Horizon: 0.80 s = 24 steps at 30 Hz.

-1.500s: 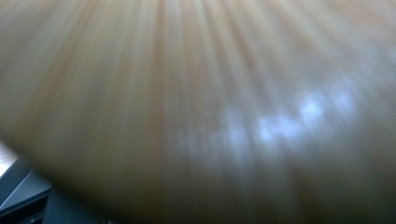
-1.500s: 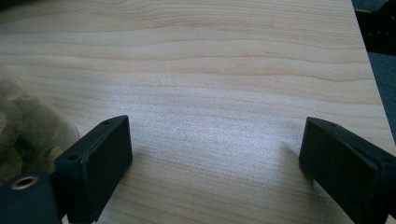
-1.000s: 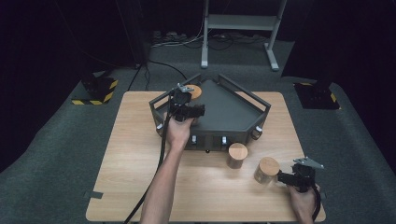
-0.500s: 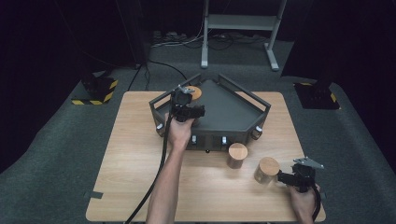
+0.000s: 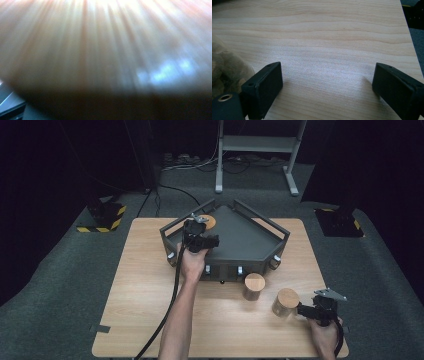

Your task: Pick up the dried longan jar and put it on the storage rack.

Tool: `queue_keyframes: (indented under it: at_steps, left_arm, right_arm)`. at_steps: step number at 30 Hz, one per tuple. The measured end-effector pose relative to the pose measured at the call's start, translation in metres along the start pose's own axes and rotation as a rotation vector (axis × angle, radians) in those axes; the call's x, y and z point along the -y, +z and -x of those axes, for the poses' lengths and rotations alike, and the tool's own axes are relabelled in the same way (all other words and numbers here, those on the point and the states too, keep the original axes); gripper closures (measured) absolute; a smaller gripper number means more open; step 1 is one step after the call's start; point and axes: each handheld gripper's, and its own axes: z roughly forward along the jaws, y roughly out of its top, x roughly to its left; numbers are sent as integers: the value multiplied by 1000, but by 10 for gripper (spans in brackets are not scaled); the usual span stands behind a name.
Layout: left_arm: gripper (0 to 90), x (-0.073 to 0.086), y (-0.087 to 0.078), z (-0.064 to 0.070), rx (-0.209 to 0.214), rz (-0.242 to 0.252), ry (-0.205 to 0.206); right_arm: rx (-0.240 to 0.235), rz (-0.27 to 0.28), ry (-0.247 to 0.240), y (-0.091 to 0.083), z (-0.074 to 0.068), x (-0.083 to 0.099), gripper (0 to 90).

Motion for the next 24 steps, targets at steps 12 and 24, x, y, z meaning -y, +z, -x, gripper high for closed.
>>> queue_keyframes:
  at_steps: [12,24]
  left_arm:
    - [255,4,-2,-4,10,29,9]
    - [247,5,-2,-6,22,34,3]
  right_arm:
    - [0,0,0,0,0,0,89]
    - [0,0,0,0,0,0,90]
